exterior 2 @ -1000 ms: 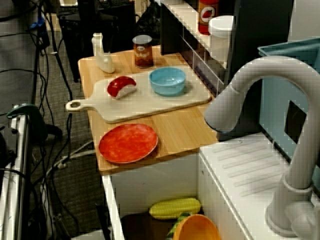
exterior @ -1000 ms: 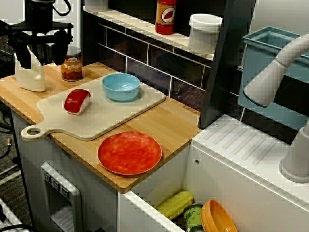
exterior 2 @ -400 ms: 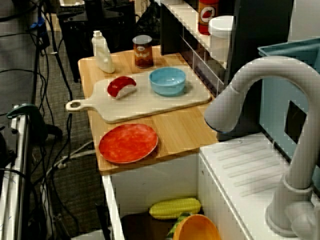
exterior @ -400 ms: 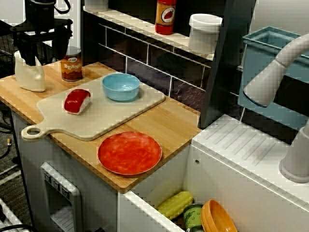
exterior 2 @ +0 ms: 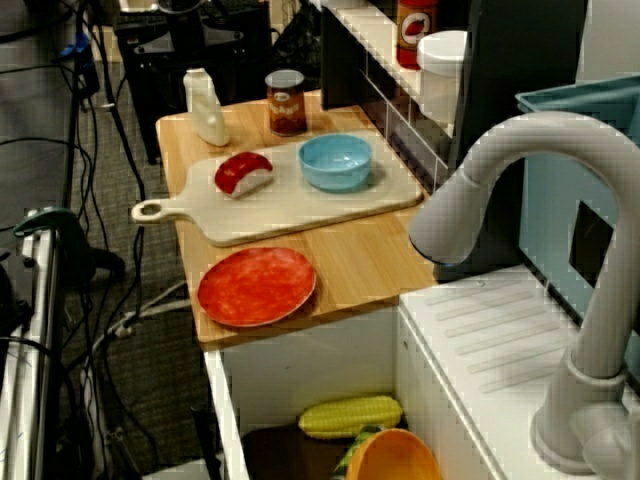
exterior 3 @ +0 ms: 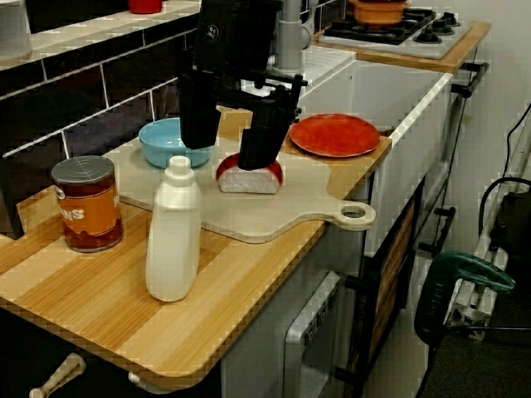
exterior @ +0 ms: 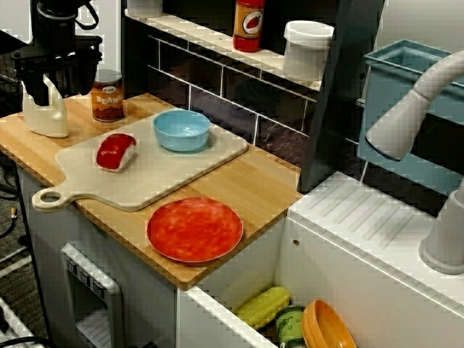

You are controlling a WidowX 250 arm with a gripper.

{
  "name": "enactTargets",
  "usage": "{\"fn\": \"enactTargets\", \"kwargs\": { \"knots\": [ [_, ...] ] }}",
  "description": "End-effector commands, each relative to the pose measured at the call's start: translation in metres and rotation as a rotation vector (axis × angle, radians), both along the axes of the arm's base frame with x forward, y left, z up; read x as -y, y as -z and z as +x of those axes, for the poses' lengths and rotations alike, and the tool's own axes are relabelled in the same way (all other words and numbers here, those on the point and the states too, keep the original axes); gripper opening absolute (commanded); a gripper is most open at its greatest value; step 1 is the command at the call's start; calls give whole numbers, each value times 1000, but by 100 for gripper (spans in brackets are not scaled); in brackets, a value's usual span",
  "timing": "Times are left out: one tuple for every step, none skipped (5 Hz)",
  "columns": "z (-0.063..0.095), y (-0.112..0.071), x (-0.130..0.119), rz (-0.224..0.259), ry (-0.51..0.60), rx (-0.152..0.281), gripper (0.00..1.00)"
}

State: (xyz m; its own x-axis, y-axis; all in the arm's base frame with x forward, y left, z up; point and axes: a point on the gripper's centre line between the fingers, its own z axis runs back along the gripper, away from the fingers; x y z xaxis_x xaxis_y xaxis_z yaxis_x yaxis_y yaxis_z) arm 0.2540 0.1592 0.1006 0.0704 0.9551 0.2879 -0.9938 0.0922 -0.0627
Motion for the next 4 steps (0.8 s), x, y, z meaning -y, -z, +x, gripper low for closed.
{"fn": "enactTargets", "kwargs": {
  "knots": [
    [1,-13,-11,22,-80,60,100],
    [8,-12,-19,27,-125,77,100],
    [14,-4,-23,42,-153,82,100],
    [22,0,-26,58,-155,75,100]
  ]
}}
